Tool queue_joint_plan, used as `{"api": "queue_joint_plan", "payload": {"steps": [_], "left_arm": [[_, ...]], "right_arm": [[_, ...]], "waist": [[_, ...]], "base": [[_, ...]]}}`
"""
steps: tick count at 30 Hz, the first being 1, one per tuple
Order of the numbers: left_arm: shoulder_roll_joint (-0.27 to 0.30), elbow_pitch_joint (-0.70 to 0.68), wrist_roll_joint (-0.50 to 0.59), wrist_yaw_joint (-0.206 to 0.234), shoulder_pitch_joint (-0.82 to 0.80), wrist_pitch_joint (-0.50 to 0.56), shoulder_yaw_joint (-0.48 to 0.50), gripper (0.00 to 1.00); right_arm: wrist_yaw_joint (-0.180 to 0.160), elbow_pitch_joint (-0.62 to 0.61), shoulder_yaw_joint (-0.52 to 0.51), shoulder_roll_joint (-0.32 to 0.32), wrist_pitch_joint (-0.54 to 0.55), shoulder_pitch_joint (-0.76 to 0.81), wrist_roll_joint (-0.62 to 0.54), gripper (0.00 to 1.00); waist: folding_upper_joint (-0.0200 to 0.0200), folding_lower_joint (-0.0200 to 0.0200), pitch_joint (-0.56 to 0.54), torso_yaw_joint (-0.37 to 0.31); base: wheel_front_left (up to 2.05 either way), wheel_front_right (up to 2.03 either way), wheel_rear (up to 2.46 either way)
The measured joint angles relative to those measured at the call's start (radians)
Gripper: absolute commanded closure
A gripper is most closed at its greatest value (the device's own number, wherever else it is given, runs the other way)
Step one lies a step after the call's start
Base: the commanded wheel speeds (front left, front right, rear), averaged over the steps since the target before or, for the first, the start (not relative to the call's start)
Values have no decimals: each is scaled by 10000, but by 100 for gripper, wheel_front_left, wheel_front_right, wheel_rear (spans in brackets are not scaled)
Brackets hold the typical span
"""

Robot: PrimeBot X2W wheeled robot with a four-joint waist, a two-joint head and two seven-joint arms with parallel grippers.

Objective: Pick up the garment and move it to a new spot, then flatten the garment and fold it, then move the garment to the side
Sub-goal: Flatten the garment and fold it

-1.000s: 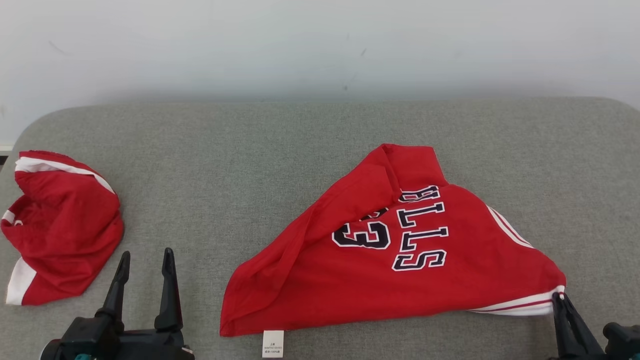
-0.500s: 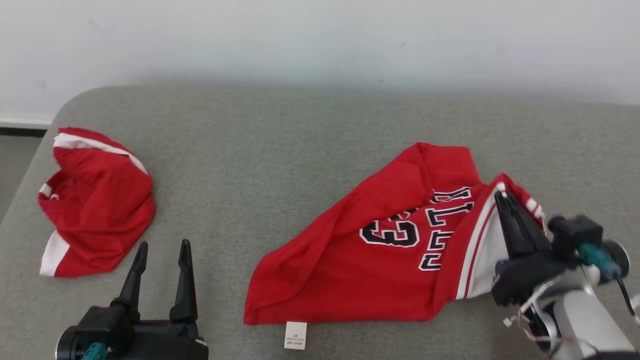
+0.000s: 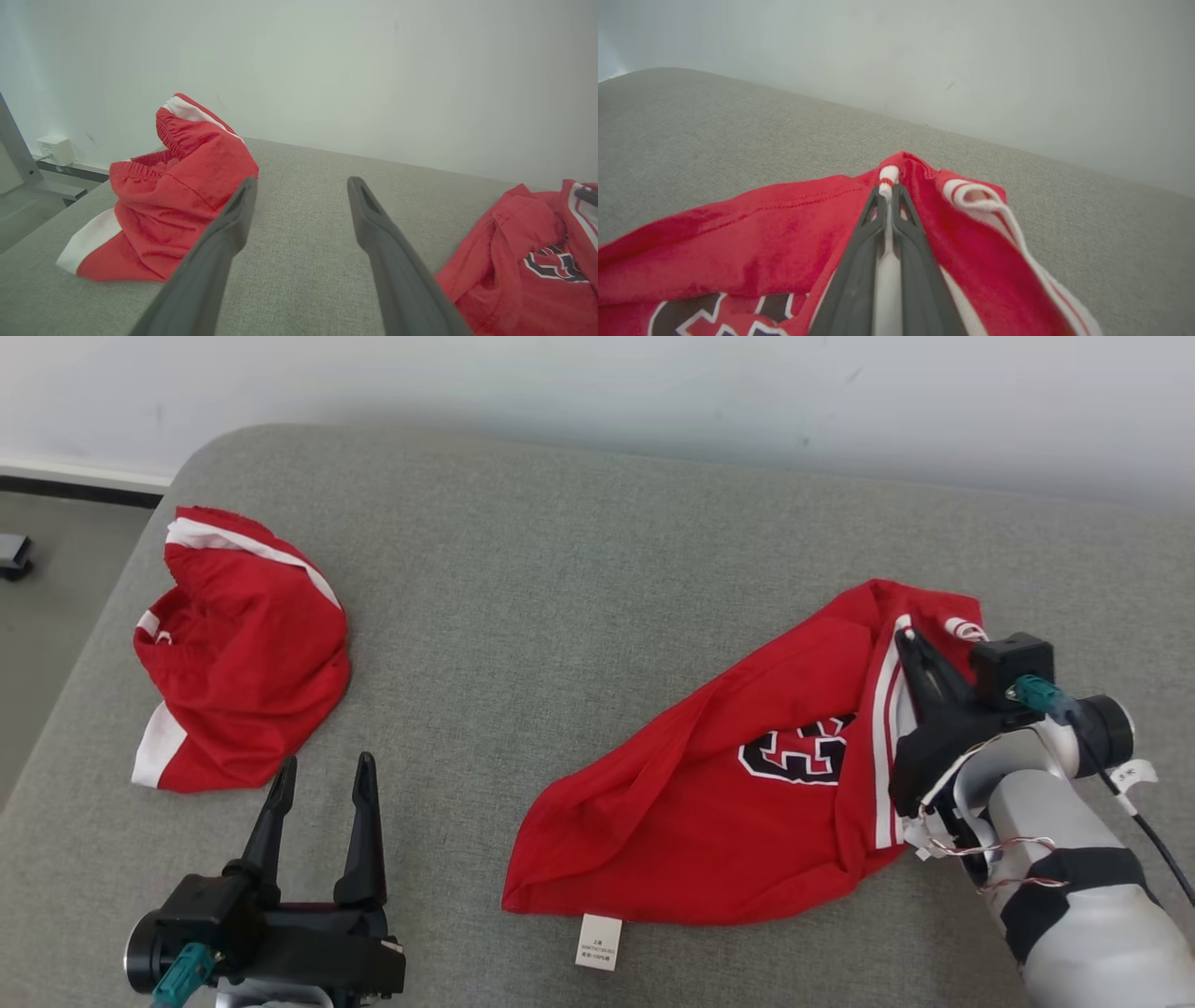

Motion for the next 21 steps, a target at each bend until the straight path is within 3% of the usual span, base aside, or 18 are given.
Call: {"api": "queue_joint_plan", "payload": {"steps": [1, 2, 10, 21], "left_arm": [[0, 8, -4, 0, -4, 0, -4, 0], [-2, 35, -12, 0, -12, 0, -4, 0], [-4, 96, 29, 0, -164, 0, 167, 0], [10, -98, 211, 0, 225, 0, 629, 0]], "right_arm": [[0, 343, 77, 42, -36, -127, -58, 23], [0, 886, 167, 157, -176, -350, -86, 0], [0, 1214, 401, 433, -583, -700, 267, 0], [0, -2487, 105, -186, -625, 1496, 849, 0]], "waist": [[0, 0, 47, 38], [0, 0, 126, 77], [0, 0, 67, -262], [0, -1, -398, -1003]], "base": [[0, 0, 0], [0, 0, 0], [0, 0, 0], [0, 0, 0]]}}
